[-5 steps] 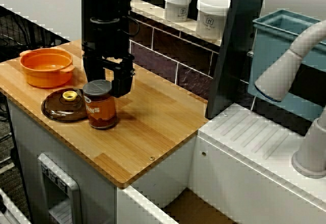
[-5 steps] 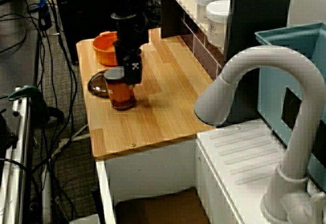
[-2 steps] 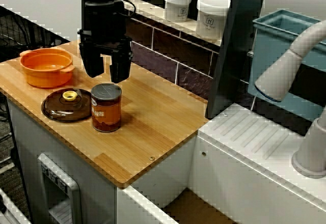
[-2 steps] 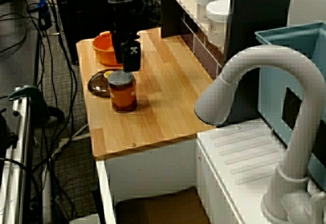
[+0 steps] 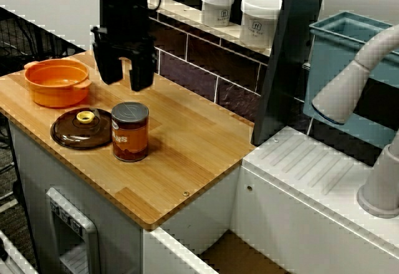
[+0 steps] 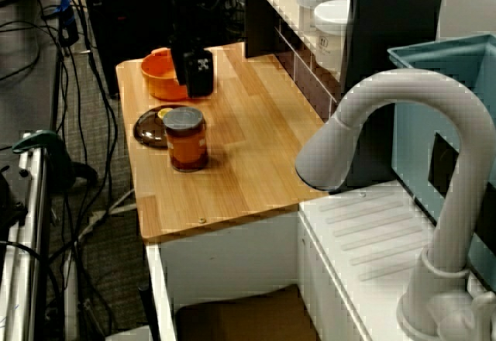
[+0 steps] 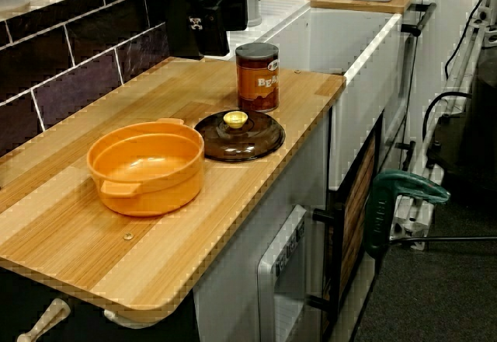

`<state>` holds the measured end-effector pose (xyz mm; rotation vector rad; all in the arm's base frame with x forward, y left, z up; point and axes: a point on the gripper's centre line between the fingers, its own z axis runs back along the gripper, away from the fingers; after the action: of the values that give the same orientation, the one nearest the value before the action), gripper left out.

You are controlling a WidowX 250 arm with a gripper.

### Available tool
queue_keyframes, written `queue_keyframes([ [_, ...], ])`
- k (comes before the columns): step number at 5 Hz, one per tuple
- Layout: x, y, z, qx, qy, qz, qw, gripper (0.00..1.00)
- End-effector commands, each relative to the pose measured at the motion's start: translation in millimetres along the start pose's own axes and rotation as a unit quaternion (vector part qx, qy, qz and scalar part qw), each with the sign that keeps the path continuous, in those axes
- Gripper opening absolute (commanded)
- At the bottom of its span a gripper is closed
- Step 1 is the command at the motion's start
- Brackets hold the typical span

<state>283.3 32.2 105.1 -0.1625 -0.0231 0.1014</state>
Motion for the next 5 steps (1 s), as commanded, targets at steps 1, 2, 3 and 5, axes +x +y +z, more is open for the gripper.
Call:
queue_keyframes([
  [1,-7.3,30.8,40.6,0.022,-0.032,-0.075,0.9964,1.0],
  [2,-14.3,45.0,39.2,0.055,-0.023,-0.123,0.9907,1.0],
  [3,-25.1,51.6,34.3,0.058,-0.007,-0.137,0.9888,1.0],
  [5,-53.4,53.0,14.2,0.063,-0.002,-0.154,0.9861,1.0],
])
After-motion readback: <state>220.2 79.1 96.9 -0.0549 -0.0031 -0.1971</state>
